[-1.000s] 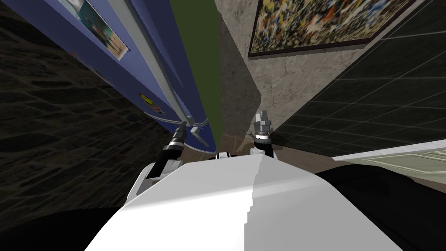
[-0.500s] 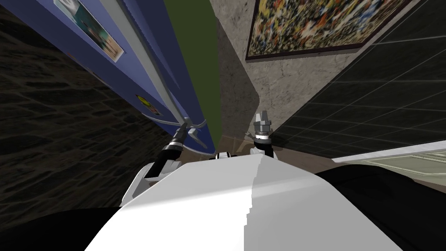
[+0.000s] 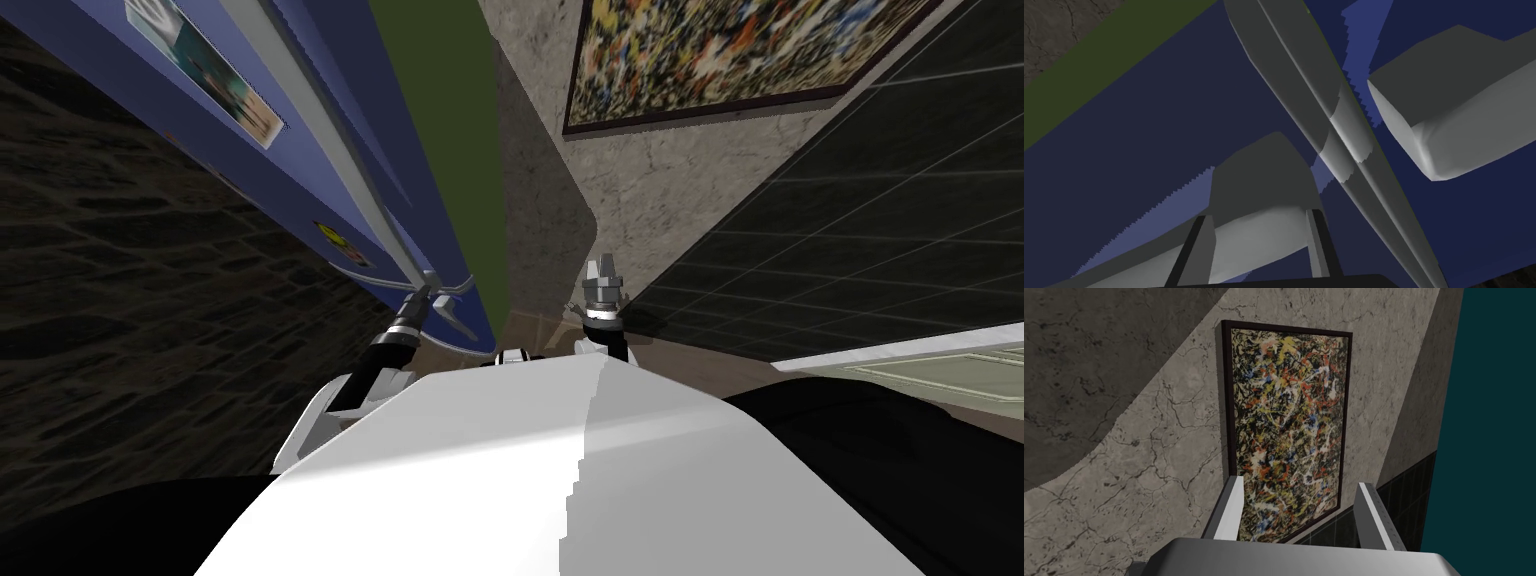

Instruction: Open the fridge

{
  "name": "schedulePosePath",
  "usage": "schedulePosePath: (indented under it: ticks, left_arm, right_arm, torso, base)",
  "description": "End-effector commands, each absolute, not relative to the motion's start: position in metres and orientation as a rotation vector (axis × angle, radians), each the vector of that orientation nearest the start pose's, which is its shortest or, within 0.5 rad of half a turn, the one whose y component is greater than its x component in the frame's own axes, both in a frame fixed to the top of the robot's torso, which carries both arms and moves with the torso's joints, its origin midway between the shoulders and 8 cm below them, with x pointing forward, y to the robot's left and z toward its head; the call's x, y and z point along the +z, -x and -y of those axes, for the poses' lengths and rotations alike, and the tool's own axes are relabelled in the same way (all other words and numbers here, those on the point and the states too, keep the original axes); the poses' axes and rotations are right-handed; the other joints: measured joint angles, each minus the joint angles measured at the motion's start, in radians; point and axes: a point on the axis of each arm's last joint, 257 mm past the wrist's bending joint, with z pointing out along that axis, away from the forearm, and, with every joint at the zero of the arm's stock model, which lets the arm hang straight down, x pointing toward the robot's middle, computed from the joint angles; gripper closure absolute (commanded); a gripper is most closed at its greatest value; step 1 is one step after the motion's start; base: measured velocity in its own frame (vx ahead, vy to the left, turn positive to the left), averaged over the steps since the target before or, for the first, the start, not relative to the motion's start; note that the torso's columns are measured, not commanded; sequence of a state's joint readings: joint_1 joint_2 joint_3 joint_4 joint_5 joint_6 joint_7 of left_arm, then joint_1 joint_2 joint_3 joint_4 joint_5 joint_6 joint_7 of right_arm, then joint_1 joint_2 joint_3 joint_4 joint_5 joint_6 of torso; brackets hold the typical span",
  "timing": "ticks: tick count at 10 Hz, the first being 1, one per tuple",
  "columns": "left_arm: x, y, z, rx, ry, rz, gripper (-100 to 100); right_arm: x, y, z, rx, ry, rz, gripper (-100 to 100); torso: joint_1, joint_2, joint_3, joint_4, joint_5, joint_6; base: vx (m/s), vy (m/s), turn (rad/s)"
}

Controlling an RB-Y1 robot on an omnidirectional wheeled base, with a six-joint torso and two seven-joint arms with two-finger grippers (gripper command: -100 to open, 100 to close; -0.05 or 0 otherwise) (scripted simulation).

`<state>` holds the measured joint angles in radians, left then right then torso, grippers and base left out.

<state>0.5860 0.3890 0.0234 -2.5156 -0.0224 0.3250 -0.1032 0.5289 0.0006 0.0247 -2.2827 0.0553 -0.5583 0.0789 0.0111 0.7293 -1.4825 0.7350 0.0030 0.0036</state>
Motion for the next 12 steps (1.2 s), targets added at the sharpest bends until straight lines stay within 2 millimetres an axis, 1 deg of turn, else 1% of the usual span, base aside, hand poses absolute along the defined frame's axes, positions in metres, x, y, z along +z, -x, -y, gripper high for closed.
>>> schedulePosePath:
  ticks: [1,3,4,5,6,7,8,9,11,12]
  left_arm:
    - [-0.083,-0.379,-0.277,-0.863,0.77,-1.405,100]
    - [-0.084,-0.375,-0.261,-0.902,0.737,-1.433,100]
    - [-0.084,-0.373,-0.253,-0.921,0.721,-1.447,100]
    - [-0.084,-0.373,-0.253,-0.921,0.721,-1.447,100]
    - [-0.085,-0.37,-0.246,-0.941,0.706,-1.461,100]
    - [-0.086,-0.368,-0.238,-0.961,0.691,-1.475,100]
    - [-0.086,-0.365,-0.23,-0.981,0.676,-1.489,100]
    - [-0.086,-0.365,-0.23,-0.981,0.676,-1.489,100]
    - [-0.088,-0.359,-0.215,-1.021,0.648,-1.517,100]
    - [-0.088,-0.359,-0.215,-1.021,0.648,-1.517,100]
  right_arm:
    - [0.027,-0.334,0.265,1.218,-0.567,-0.639,0]
    - [0.027,-0.334,0.265,1.218,-0.567,-0.639,0]
    - [0.027,-0.334,0.265,1.218,-0.567,-0.639,0]
    - [0.027,-0.334,0.265,1.218,-0.567,-0.639,0]
    - [0.027,-0.334,0.265,1.218,-0.568,-0.639,0]
    - [0.027,-0.334,0.265,1.218,-0.567,-0.639,0]
    - [0.027,-0.334,0.265,1.219,-0.567,-0.639,0]
    - [0.027,-0.334,0.265,1.218,-0.567,-0.639,0]
    - [0.027,-0.334,0.265,1.218,-0.568,-0.639,0]
    - [0.027,-0.334,0.265,1.218,-0.567,-0.639,0]
  torso:
    - [0.004,0.008,0.006,0.003,0.001,-0.002]
    - [-0.008,0.012,0.008,0.004,-0.002,-0.004]
    - [-0.01,0.014,0.01,0.005,-0.003,-0.004]
    - [-0.012,0.011,0.008,0.004,-0.003,-0.004]
    - [-0.017,0.006,0.005,0.002,-0.005,-0.004]
    - [-0.018,0.006,0.005,0.002,-0.005,-0.004]
    - [-0.011,0.01,0.007,0.003,-0.003,-0.003]
    - [-0.003,0.01,0.007,0.003,-0.001,-0.004]
    - [-0.015,0.006,0.004,0.002,-0.004,-0.004]
    - [-0.014,0.01,0.007,0.003,-0.004,-0.003]
  base:
    - [-0.149,0.291,-0.071]
    - [-0.217,0.332,-0.104]
    - [-0.239,0.331,-0.142]
    - [-0.184,0.235,-0.053]
    - [-0.202,0.177,-0.06]
    - [-0.258,0.243,-0.128]
    - [-0.244,0.365,-0.145]
    - [-0.167,0.296,-0.057]
    - [-0.194,0.232,-0.097]
    - [-0.197,0.183,-0.057]
